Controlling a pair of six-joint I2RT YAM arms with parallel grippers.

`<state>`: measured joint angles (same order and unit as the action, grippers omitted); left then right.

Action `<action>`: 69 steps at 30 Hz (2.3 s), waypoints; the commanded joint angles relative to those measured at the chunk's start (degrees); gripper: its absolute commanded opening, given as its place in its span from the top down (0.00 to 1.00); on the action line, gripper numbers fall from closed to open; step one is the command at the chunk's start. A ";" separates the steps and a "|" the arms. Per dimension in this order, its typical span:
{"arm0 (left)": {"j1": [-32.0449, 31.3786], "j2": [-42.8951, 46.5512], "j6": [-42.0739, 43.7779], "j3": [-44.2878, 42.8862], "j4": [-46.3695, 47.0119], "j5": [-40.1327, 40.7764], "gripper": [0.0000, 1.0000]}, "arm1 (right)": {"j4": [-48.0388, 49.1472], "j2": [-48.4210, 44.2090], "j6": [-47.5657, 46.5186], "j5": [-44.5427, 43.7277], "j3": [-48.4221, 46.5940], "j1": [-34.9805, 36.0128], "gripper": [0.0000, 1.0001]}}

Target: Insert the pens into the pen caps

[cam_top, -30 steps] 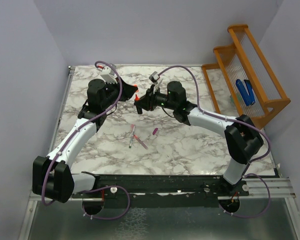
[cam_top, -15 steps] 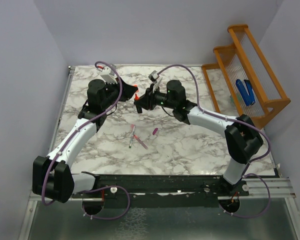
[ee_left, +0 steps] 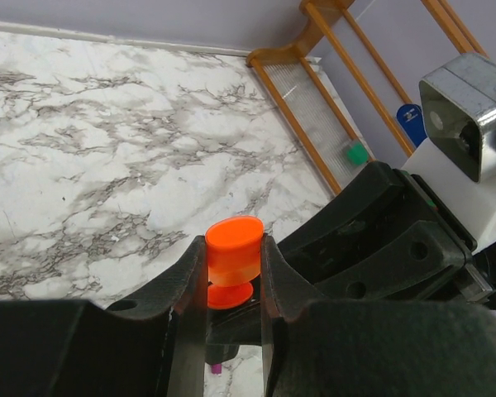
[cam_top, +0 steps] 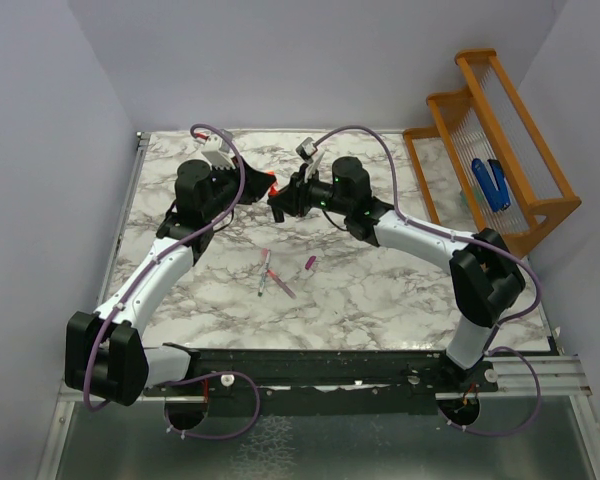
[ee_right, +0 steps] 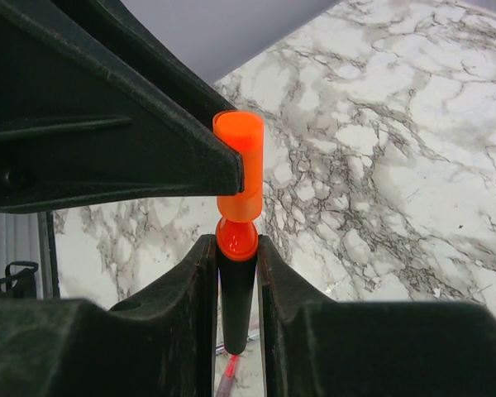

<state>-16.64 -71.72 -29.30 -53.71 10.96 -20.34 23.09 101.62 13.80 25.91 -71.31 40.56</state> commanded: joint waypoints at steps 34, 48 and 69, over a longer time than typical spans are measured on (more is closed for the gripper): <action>-5.23 8.31 10.27 5.70 -9.18 6.16 1.00 | -2.91 -5.21 -4.64 -4.57 -2.43 -0.25 1.00; -5.91 8.80 4.06 9.91 -7.59 5.33 1.00 | -0.18 -5.55 -3.86 -5.41 -4.26 -0.35 0.99; -8.24 10.45 2.71 13.19 -8.44 7.46 1.00 | 6.26 -7.27 -3.50 -9.29 -4.53 -0.95 1.00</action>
<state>-23.00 -61.39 -27.14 -43.07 14.41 -8.95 16.75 98.67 10.74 24.75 -72.69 41.89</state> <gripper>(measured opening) 0.246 0.246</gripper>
